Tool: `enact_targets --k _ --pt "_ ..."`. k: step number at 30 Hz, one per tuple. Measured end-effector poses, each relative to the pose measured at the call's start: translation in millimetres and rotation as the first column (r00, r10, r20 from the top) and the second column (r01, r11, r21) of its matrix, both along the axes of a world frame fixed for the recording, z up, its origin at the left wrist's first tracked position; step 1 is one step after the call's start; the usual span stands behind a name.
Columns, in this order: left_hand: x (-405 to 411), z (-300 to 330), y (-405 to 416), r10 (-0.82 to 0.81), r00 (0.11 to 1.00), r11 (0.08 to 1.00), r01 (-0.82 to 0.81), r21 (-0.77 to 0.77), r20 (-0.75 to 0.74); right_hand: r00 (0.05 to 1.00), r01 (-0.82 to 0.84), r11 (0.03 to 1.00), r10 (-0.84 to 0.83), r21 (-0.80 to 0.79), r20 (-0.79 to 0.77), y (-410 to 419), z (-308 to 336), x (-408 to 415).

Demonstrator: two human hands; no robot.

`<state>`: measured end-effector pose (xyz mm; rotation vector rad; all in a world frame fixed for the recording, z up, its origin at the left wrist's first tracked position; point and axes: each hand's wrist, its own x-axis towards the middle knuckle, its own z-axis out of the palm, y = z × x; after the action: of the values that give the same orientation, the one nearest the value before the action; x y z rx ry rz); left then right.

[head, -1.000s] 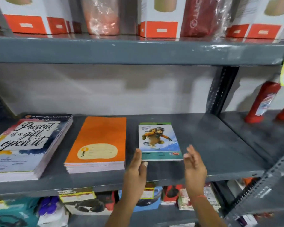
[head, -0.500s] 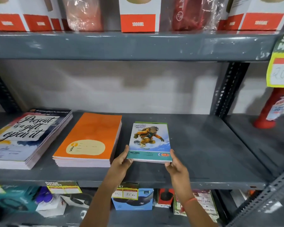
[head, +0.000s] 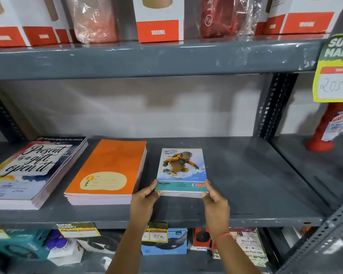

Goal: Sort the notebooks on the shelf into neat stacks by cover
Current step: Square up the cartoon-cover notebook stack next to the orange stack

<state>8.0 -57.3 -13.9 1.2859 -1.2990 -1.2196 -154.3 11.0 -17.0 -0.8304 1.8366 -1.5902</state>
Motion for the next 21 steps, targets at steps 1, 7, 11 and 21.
enact_targets --k 1,7,11,21 --pt "-0.9 -1.0 -0.7 0.010 1.000 1.000 -0.010 -0.006 0.009 1.000 0.009 1.000 -0.009 -0.003 -0.001 -0.2 -0.1 0.1" --pt "-2.3 -2.0 -1.3 0.030 0.999 1.000 -0.030 -0.006 0.024 0.999 0.033 0.999 -0.033 0.001 0.008 -3.1 -3.4 -2.0" --pt "-3.6 -3.0 -1.2 0.063 0.998 0.998 -0.063 -0.004 0.026 0.998 0.060 0.998 -0.060 0.002 0.033 -4.6 -2.9 -2.2" --pt "-6.8 -7.5 -3.7 0.119 0.989 0.993 -0.117 -0.035 0.086 0.996 0.090 0.996 -0.090 0.000 -0.013 -5.6 -3.7 -0.1"
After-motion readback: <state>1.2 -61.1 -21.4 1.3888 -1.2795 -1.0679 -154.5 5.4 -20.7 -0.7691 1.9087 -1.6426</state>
